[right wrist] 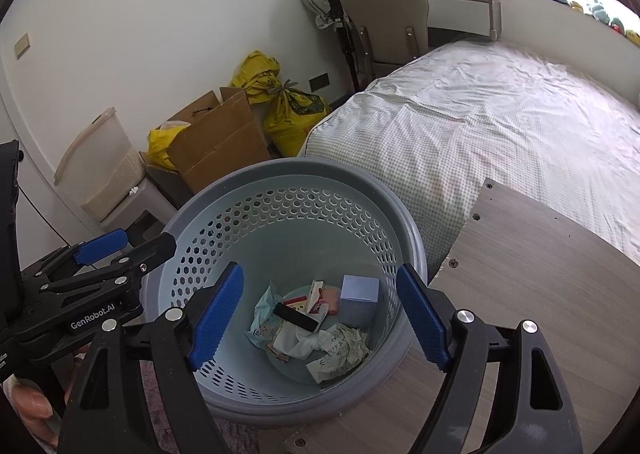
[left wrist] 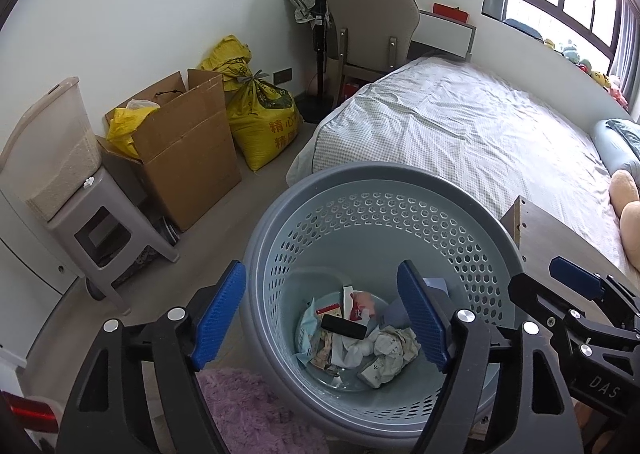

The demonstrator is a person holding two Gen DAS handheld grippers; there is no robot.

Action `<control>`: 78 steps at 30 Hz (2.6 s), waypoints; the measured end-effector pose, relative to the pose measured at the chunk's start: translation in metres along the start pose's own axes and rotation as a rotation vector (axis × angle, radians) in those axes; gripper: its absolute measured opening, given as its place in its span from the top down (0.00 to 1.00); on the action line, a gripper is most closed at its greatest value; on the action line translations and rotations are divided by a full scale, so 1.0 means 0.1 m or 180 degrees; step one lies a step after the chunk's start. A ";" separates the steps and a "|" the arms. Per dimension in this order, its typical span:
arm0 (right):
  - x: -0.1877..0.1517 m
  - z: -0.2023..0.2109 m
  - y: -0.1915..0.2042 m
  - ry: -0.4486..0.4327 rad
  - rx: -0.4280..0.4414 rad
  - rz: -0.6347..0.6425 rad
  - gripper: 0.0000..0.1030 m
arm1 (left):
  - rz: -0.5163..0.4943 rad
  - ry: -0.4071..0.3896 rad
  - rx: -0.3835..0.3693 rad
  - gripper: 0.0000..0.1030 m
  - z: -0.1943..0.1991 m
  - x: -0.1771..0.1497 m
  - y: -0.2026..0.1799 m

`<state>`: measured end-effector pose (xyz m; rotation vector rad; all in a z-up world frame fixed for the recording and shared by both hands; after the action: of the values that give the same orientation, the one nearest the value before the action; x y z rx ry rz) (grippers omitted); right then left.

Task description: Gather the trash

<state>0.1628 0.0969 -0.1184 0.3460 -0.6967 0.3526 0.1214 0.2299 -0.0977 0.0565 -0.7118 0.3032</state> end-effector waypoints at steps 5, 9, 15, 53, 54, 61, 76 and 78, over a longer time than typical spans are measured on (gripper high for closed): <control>-0.01 0.02 -0.01 -0.0008 -0.0020 -0.0013 0.23 | 0.0022 0.0006 0.0022 0.23 0.01 0.01 0.01; -0.01 0.03 -0.03 -0.0010 -0.0026 -0.0012 0.22 | 0.0029 0.0007 0.0037 0.23 0.03 0.02 0.02; -0.01 0.05 -0.04 -0.0023 -0.0053 -0.0001 0.21 | 0.0051 0.0015 0.0044 0.22 0.03 0.02 0.03; -0.02 0.06 -0.05 -0.0028 -0.0050 -0.0002 0.20 | 0.0062 0.0020 0.0100 0.21 0.06 -0.01 0.03; -0.02 0.06 -0.05 -0.0027 -0.0048 -0.0002 0.20 | 0.0061 0.0018 0.0102 0.21 0.06 -0.01 0.03; -0.01 0.07 -0.04 -0.0029 -0.0049 0.0000 0.20 | 0.0039 0.0016 0.0103 0.21 0.07 -0.01 0.00; -0.01 0.07 -0.04 -0.0028 -0.0048 -0.0001 0.20 | 0.0033 0.0003 0.0110 0.21 0.10 0.01 -0.04; -0.01 0.07 -0.04 -0.0029 -0.0046 0.0001 0.20 | 0.0025 -0.0002 0.0121 0.21 0.10 0.01 -0.04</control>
<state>0.1596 0.0902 -0.1149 0.3339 -0.7081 0.3462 0.1169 0.2249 -0.0893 0.0901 -0.7071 0.3243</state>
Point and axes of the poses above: each gripper's, at about its wrist camera, not at the fingertips, and z roughly against the way its jaws point, y to its left, x to its top, the point moved 10 cm from there along -z, roughly the way its jaws point, and after that the axes turned 3 degrees about -x, right-handed, at the moved point
